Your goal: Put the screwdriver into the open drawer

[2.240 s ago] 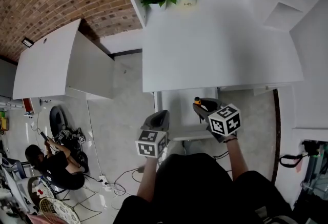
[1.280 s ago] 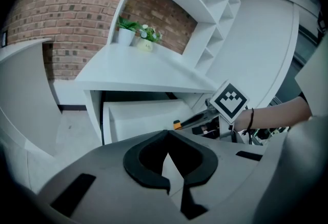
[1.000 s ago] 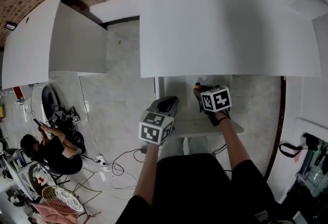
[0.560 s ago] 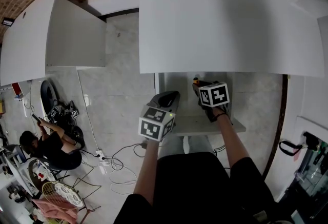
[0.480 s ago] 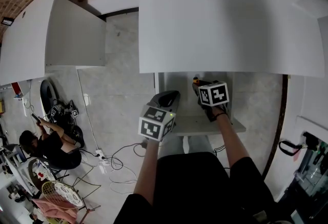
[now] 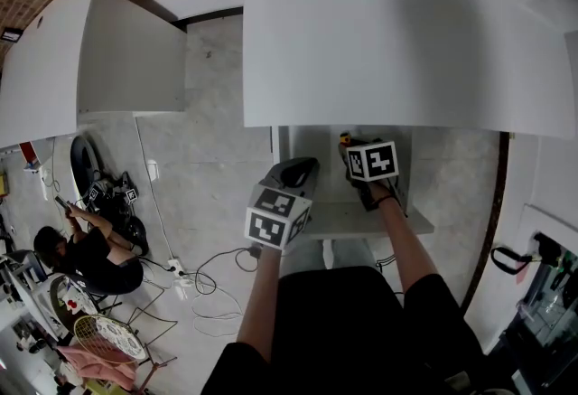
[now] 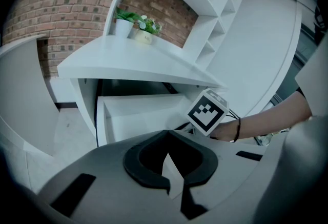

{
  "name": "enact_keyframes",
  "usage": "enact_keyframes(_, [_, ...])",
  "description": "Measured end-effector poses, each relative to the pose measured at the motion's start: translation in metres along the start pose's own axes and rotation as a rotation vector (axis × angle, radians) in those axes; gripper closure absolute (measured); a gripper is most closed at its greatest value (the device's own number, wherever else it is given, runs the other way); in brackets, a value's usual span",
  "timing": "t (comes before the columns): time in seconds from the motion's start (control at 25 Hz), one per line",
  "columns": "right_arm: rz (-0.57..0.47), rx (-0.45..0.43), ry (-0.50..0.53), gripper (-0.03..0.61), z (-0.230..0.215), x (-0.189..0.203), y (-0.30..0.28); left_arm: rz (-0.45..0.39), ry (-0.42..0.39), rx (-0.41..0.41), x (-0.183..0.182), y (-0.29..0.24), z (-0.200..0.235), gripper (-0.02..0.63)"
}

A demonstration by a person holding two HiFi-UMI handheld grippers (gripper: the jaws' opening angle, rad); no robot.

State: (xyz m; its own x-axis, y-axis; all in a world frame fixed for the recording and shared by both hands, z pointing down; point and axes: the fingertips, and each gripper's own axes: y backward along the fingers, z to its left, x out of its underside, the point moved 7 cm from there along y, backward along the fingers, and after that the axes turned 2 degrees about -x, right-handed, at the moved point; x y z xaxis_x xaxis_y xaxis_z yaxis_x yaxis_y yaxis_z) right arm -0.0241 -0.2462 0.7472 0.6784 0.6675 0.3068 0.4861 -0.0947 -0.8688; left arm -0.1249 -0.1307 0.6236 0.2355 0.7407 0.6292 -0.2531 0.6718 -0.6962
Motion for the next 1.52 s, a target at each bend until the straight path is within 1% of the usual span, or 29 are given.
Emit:
enact_keyframes(0.24, [0.0, 0.026, 0.042, 0.465, 0.003, 0.0, -0.003, -0.002, -0.001, 0.0, -0.003, -0.001, 0.0, 0.605])
enact_keyframes(0.44, [-0.007, 0.035, 0.046, 0.465, 0.006, -0.001, -0.002, -0.005, 0.0, 0.003, -0.004, 0.0, -0.003, 0.605])
enact_keyframes(0.56, [-0.013, 0.027, 0.049, 0.459, 0.008, -0.001, -0.002, -0.007, -0.002, 0.003, -0.004, 0.0, -0.007, 0.604])
enact_keyframes(0.6, [-0.018, 0.025, 0.051, 0.451, 0.008, -0.001, -0.002, -0.01, -0.002, 0.003, -0.004, 0.001, -0.007, 0.605])
enact_keyframes(0.64, [-0.025, 0.024, 0.052, 0.43, 0.009, -0.002, -0.001, -0.013, -0.003, 0.002, -0.005, 0.001, -0.008, 0.604])
enact_keyframes(0.68, [-0.032, 0.021, 0.05, 0.426, 0.009, -0.003, 0.0, -0.017, -0.004, 0.001, -0.006, 0.002, -0.009, 0.605])
enact_keyframes(0.8, [-0.055, 0.018, 0.039, 0.426, 0.008, -0.007, 0.007, -0.029, -0.009, -0.005, -0.008, 0.005, -0.011, 0.604])
enact_keyframes(0.92, [-0.084, -0.006, 0.022, 0.426, 0.01, -0.01, 0.019, -0.043, -0.018, -0.011, -0.011, 0.011, -0.013, 0.605])
enact_keyframes(1.04, [-0.109, -0.022, 0.033, 0.426, 0.016, -0.01, 0.035, -0.06, -0.032, -0.018, -0.015, 0.023, -0.016, 0.605])
enact_keyframes(1.12, [-0.121, -0.029, 0.058, 0.445, 0.021, -0.01, 0.046, -0.081, -0.042, -0.034, -0.018, 0.032, -0.018, 0.605])
enact_keyframes(1.2, [-0.146, -0.034, 0.1, 0.492, 0.028, -0.009, 0.06, -0.116, -0.05, -0.052, -0.021, 0.044, -0.021, 0.604])
enact_keyframes(1.28, [-0.173, -0.044, 0.149, 0.52, 0.038, -0.009, 0.077, -0.151, -0.061, -0.067, -0.023, 0.058, -0.025, 0.604])
enact_keyframes(1.36, [-0.202, -0.061, 0.177, 0.535, 0.047, -0.009, 0.095, -0.185, -0.073, -0.083, -0.027, 0.071, -0.028, 0.606])
enact_keyframes(1.52, [-0.286, -0.115, 0.186, 0.548, 0.063, -0.014, 0.128, -0.262, -0.074, -0.11, -0.036, 0.093, -0.033, 0.604])
